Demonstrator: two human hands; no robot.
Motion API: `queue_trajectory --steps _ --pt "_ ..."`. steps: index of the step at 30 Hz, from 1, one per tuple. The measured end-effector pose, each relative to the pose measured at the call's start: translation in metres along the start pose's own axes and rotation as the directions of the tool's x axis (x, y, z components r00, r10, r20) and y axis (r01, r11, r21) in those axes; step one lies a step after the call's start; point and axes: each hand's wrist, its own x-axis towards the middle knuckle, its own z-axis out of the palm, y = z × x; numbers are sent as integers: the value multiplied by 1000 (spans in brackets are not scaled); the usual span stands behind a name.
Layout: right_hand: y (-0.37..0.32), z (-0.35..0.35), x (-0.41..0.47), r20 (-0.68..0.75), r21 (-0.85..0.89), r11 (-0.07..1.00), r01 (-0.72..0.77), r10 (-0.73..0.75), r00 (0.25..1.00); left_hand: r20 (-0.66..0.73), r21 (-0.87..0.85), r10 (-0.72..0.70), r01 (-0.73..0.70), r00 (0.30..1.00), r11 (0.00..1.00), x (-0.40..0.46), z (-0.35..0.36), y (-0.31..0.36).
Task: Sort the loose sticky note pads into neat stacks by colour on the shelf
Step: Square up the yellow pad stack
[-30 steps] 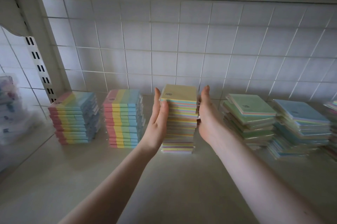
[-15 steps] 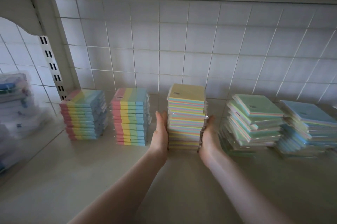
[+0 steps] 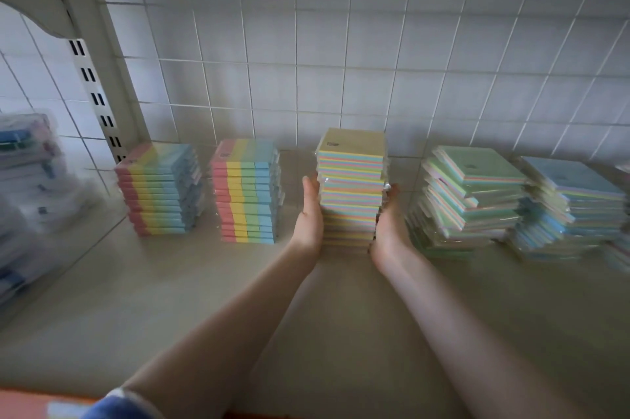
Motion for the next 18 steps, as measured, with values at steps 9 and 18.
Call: queue_trajectory --steps 9,18 --pt "-31 -3 -4 -79 51 991 122 -118 990 47 -68 62 -59 997 996 25 -9 -20" --pt "-41 7 -5 68 -131 988 79 -71 995 58 -54 105 -102 993 993 6 -1 34"
